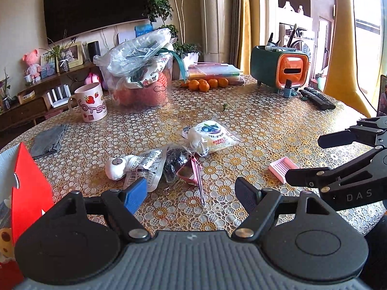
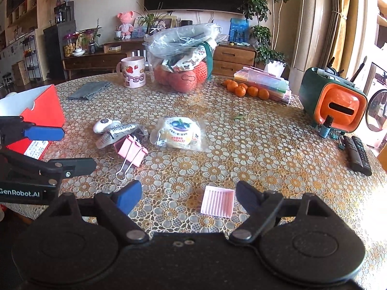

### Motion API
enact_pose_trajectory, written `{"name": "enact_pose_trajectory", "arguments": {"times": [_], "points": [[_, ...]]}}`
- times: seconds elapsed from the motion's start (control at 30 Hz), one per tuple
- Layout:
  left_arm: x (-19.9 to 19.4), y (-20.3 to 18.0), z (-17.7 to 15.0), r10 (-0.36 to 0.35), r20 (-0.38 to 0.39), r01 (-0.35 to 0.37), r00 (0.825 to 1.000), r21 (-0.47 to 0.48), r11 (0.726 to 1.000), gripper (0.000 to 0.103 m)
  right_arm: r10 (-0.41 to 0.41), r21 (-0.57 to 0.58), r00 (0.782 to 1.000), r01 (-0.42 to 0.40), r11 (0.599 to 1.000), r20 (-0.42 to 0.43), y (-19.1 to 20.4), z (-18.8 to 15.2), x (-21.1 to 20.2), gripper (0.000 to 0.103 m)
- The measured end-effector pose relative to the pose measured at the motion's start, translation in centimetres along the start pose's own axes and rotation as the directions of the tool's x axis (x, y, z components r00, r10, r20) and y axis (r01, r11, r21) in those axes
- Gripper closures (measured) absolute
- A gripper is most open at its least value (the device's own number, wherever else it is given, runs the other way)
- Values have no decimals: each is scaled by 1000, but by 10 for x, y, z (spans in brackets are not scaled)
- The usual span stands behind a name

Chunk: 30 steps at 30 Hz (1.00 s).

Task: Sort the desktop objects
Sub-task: 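Reach the left gripper to the pink binder clip while the right reaches the pink ridged tray, then close the left gripper on the binder clip while the right gripper closes on the pink tray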

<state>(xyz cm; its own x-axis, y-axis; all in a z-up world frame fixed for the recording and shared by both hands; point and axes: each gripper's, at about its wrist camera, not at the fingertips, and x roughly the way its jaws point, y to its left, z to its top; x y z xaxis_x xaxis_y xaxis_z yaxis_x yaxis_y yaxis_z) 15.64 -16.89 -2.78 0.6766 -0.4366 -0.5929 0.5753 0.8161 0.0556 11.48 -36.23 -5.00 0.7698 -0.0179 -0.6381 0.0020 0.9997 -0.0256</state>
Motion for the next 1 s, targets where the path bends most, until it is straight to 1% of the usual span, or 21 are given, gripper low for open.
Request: {"name": "enact_pose_trajectory", "arguments": {"times": [0.3, 0.5, 0.6, 0.63, 0.7, 0.9, 1.0], "points": [[38, -1, 5, 1, -17, 0, 1000, 48, 999, 24, -24, 27, 998, 25, 999, -52, -15, -10, 34, 21], [60, 2, 3, -6, -39, 8, 999, 45, 999, 24, -35, 33, 996, 38, 999, -83, -19, -16, 50, 23], [67, 1, 3, -7, -44, 10, 999, 56, 998, 26, -38, 41, 995, 42, 998, -95, -22, -18, 57, 25], [68, 1, 3, -10, -44, 13, 999, 58, 998, 29, -39, 43, 994, 43, 998, -100, -23, -18, 59, 26], [72, 1, 2, -8, -47, 11, 999, 64, 998, 30, -42, 42, 994, 47, 998, -105, -24, -19, 63, 26], [80, 4, 3, -10, -53, 13, 999, 48, 999, 40, -53, 41, 991, 58, 997, -120, -26, -20, 71, 30], [81, 5, 3, -15, -54, 17, 998, 42, 999, 46, -50, 46, 992, 56, 997, -119, -26, -20, 73, 31]]}}
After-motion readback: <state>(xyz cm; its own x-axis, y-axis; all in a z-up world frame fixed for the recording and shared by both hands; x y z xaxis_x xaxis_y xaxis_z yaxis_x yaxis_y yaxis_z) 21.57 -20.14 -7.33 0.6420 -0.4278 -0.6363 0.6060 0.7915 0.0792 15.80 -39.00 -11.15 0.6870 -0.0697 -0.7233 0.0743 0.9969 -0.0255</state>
